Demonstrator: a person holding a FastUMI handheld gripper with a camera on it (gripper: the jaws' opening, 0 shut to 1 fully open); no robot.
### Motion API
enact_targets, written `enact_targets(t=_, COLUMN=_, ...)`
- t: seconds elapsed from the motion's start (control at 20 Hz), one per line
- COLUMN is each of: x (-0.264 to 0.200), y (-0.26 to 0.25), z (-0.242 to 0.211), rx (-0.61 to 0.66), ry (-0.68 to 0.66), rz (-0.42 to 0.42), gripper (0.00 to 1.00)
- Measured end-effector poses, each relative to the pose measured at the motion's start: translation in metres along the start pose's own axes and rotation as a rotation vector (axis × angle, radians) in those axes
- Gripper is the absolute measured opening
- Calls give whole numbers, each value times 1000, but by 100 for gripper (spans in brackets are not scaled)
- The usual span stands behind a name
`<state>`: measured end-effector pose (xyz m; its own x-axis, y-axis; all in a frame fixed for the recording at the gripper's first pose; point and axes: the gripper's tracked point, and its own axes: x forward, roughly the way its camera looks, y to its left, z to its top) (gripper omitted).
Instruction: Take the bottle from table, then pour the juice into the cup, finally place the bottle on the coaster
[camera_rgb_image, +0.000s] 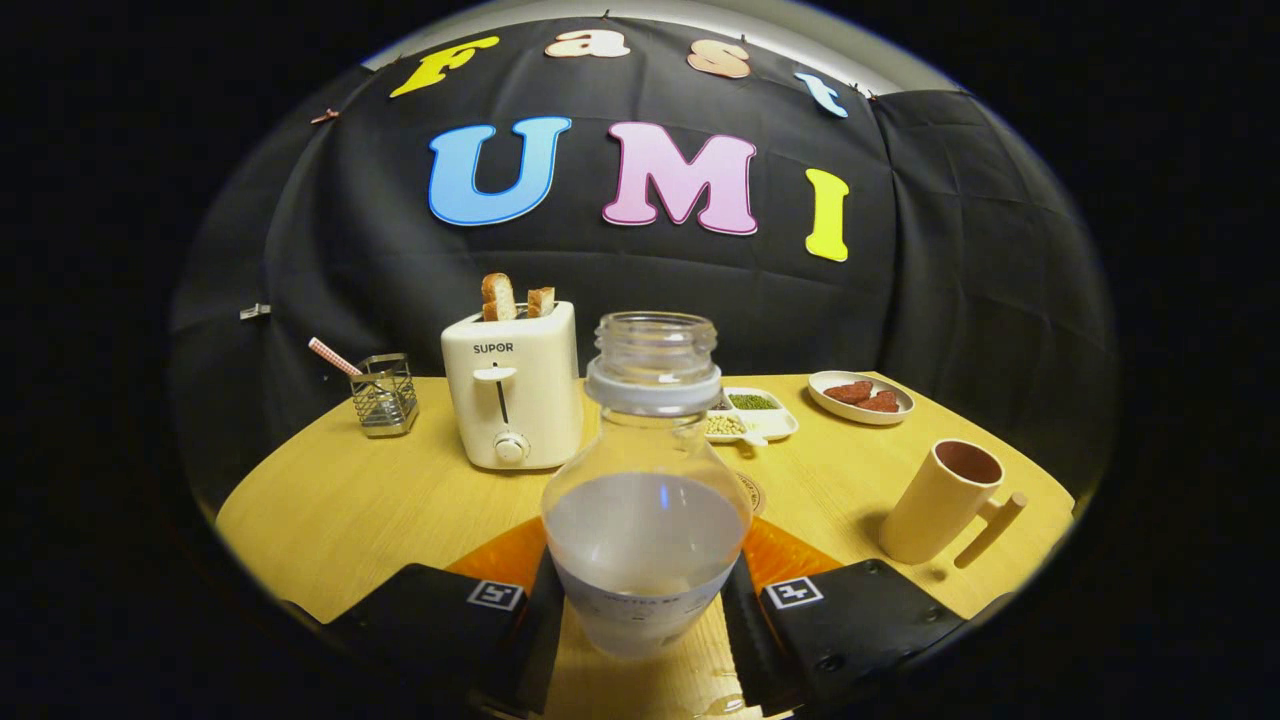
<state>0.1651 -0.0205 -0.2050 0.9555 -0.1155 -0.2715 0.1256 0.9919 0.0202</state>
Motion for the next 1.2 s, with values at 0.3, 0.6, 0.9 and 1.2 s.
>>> enact_targets(t=0.3, x=-31, y=3, z=30, rx=27, ry=-1, rz=76, gripper=72)
enact_targets(t=0.6, x=-44, y=-26, z=54, rx=80, ry=14, rz=35, gripper=72)
enact_targets(t=0.9, x=-43, y=-36, z=82, rx=323, ry=17, rz=115, gripper=72)
enact_targets(t=1.2, x=-40, y=-59, z=106, rx=610, ry=21, rz=165, gripper=72)
